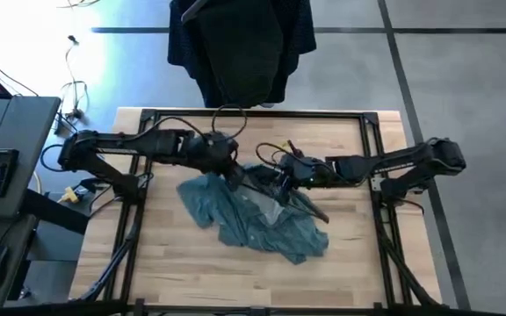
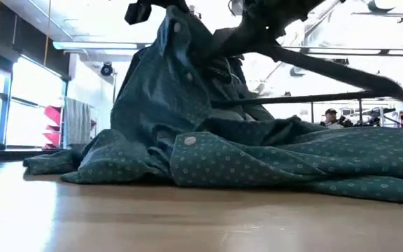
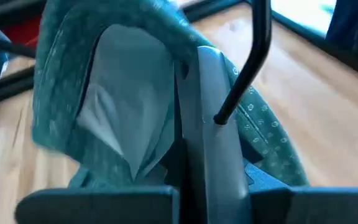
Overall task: Hang clothes
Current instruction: Insert the hanger into the light blue hanger shirt
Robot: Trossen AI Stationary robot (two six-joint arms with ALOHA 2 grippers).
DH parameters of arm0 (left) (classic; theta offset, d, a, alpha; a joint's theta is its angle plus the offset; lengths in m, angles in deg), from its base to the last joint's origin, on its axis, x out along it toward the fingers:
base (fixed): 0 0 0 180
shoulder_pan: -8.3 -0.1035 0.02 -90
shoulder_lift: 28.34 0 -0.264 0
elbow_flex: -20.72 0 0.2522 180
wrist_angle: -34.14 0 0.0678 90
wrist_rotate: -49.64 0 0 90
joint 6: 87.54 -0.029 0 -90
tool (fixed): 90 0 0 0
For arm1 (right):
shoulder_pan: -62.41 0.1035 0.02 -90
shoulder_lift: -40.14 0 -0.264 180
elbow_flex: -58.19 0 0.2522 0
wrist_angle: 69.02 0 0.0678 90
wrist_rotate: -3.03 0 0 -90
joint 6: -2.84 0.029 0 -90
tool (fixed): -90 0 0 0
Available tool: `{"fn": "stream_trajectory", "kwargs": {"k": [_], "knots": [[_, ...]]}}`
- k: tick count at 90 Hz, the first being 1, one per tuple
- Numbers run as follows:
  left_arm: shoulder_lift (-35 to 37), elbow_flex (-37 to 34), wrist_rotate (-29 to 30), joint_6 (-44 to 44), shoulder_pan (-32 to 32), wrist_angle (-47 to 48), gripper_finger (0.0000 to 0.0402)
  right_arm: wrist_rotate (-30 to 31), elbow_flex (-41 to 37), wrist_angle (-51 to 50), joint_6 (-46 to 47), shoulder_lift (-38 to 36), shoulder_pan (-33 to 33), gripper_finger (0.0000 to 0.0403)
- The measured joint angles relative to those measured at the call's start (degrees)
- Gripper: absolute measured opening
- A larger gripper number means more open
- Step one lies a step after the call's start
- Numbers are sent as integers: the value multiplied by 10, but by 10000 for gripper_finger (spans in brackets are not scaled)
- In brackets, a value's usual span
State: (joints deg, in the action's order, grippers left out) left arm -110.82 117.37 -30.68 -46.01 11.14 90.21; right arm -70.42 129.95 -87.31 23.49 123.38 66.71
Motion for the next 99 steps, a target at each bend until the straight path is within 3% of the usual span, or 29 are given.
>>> {"fn": "stream_trajectory", "kwargs": {"k": [16,24,43,53,59,74,99], "knots": [[-1,0,37,-21,4,-10,2,15,0,100,-19,8,2,18],[2,0,15,-67,3,-28,17,24,0,117,-34,8,2,18],[5,49,-46,-178,-12,11,119,21,0,121,-40,7,3,18],[5,100,-62,-237,-20,88,168,18,0,121,-41,7,2,18],[5,128,-40,-264,-22,157,186,16,0,121,-42,7,2,18],[4,128,68,-330,-22,312,197,-1,0,122,-45,7,2,18],[-11,55,47,-387,-34,231,198,-33,0,125,-76,6,2,18]]}}
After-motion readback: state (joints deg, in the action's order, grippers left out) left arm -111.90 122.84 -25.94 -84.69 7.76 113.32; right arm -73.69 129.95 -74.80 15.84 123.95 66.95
